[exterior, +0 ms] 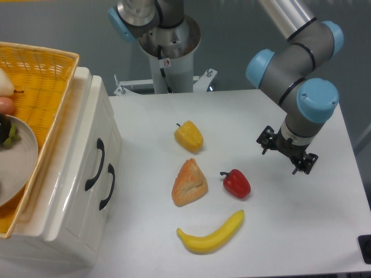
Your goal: Slide open the top white drawer
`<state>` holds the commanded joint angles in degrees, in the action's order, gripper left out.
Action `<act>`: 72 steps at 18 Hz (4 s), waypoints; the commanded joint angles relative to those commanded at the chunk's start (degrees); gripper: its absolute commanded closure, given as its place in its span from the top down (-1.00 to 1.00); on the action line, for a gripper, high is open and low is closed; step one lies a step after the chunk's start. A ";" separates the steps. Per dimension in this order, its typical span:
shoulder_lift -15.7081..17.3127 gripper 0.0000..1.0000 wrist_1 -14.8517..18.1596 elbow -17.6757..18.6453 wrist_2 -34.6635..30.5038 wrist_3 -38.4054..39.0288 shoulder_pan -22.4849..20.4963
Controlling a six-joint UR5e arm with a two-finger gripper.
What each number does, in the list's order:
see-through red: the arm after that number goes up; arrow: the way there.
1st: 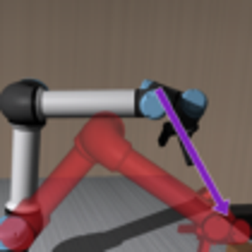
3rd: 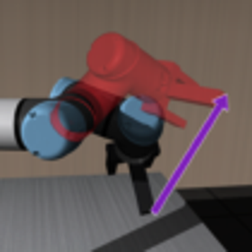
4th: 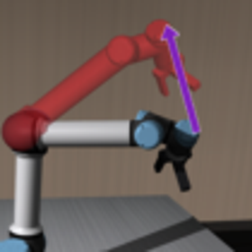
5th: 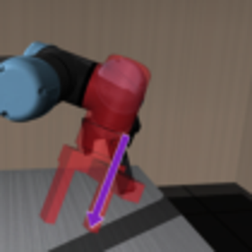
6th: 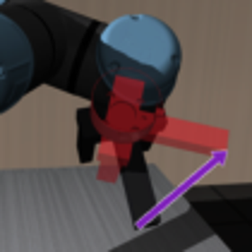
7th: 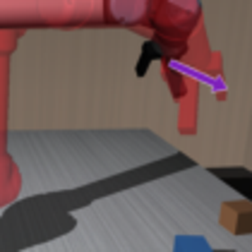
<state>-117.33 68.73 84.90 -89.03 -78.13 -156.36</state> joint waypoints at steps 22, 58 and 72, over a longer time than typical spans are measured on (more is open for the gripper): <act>1.58 1.00 0.26 -0.27 3.94 12.56 3.69; 9.93 0.87 9.40 2.37 23.73 53.70 22.58; 10.28 0.86 11.16 2.46 26.45 54.49 24.34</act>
<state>-107.05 79.89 87.36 -62.58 -23.64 -132.01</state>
